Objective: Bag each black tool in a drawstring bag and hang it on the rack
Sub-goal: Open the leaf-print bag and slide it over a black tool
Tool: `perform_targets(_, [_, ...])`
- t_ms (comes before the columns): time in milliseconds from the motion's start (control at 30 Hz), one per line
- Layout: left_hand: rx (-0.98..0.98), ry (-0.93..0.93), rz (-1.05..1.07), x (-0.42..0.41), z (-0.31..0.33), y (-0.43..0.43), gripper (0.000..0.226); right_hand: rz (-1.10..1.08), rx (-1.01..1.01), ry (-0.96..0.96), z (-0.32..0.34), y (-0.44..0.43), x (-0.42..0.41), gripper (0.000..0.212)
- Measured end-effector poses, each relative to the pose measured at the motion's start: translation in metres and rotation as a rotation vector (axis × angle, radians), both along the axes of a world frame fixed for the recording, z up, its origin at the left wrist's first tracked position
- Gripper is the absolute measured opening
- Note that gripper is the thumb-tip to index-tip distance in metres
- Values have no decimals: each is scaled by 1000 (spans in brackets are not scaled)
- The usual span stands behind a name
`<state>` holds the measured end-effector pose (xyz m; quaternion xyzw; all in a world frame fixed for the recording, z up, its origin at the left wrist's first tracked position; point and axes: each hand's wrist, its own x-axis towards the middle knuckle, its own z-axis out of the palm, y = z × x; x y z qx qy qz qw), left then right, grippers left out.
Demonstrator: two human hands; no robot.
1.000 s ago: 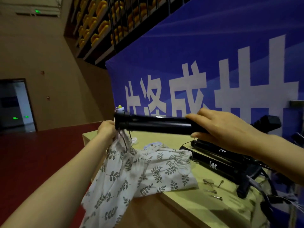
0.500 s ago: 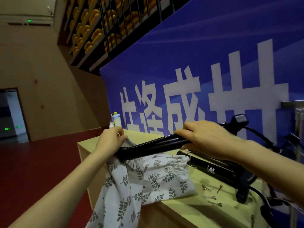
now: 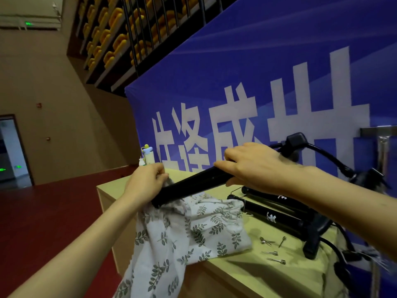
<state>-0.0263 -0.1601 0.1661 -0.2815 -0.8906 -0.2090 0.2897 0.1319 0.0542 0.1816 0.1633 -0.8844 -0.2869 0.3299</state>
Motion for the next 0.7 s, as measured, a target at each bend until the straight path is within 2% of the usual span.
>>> perform_targets(133, [9,-18,-267,21,-13,28,27,26,125,-16,-3,-16,-14,40])
perform_targets(267, [162,-94,-447,26,-17,40,28,54,191,18,-4,-28,-25,33])
perform_targets(400, [364,-308,-666,35,-19,34,27,124,177,119,-1,-29,-32,29])
perform_targets(500, [233,-379,-765,30,-24,25,36,178,197,136,2,-28,-33,21])
perform_targets(567, [159,-311,-739,25,-28,27,34,173,152,158,2,-29,-32,18])
perform_targets(633, [244,-232,-699,22,-30,31,35,168,34,287,-5,-31,-34,24])
perform_targets(700, [357,-153,-625,23,-28,33,37,231,-279,436,-20,-37,-33,26])
